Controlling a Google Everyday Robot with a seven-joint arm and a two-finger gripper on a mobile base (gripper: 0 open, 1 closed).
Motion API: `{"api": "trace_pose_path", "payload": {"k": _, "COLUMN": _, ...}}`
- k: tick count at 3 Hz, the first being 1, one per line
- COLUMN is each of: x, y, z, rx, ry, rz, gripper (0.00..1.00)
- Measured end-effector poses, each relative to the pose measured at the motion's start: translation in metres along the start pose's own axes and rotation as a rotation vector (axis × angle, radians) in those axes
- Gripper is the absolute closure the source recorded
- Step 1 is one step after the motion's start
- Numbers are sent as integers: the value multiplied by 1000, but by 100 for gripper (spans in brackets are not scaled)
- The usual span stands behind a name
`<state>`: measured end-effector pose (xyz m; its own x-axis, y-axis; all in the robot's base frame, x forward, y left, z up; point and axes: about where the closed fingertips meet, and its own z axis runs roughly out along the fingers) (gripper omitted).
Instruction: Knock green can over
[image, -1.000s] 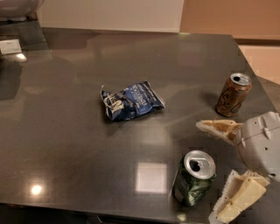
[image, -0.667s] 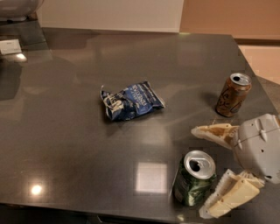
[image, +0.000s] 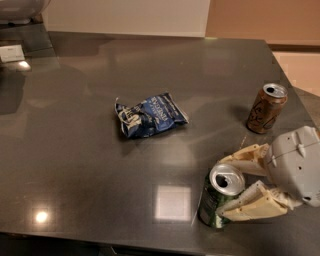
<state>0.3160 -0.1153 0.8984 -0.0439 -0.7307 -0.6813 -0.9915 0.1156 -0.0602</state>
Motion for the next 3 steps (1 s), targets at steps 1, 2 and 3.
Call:
{"api": "trace_pose_path", "payload": {"k": 1, "x": -5, "y": -11, "z": -10, "rx": 3, "ry": 39, "rz": 6, "gripper": 85}}
{"api": "trace_pose_path", "payload": {"k": 2, "x": -15, "y": -33, "z": -21, "rx": 1, "ry": 145, "rz": 1, "gripper": 100}}
{"api": "trace_pose_path", "payload": {"k": 3, "x": -17, "y": -50, "z": -30, "rx": 4, "ry": 252, "rz": 1, "gripper": 100}}
